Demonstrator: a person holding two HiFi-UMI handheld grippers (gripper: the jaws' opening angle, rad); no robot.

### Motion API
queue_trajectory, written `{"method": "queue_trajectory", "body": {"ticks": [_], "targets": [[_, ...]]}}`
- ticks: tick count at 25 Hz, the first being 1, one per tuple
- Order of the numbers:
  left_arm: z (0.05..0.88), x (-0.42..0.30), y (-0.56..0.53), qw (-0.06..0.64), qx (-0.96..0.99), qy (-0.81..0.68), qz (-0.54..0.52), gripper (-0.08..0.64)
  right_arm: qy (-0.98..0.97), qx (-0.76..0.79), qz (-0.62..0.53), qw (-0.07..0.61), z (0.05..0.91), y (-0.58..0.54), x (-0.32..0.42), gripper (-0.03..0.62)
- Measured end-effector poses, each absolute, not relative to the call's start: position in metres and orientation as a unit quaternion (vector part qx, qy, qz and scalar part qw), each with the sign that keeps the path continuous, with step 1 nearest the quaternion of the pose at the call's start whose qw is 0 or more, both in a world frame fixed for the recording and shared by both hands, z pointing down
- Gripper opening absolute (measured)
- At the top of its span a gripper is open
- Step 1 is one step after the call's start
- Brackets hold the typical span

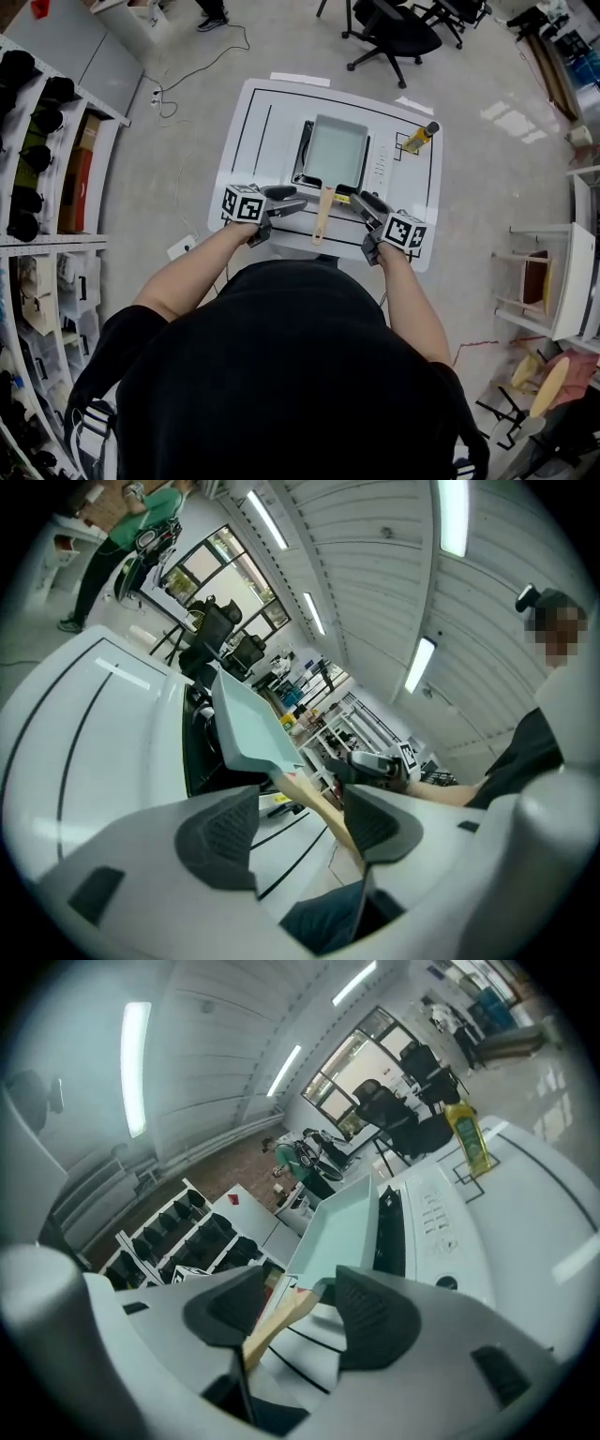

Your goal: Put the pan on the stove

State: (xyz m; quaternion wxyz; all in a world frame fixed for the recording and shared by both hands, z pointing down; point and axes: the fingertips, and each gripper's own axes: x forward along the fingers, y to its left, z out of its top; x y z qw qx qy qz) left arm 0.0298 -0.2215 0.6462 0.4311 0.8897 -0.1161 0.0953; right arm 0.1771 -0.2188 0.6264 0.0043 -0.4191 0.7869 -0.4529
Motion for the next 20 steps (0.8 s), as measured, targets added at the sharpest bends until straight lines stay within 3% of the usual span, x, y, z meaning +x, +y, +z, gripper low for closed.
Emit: {"method": "queue_trajectory", "body": {"ticks": [9,15,20], "targets": [[0.63,0.024,-0.243,0.361,0.912,-0.161,0.108,0.281,0.782,-0.501,-0.371,-0.017,0.601,-0.235,0.206,0.227],[0.62,0.023,-0.25,0.265,0.935,-0.187,0.144,0.264,0.769,-0.539,-0.343,-0.022,0.595,-0.242,0.222,0.218],[0.609,0.019,-0.263,0.225,0.94,-0.216,0.136,0.245,0.767,-0.558,-0.314,-0.03,0.585,-0.25,0.225,0.208]]}}
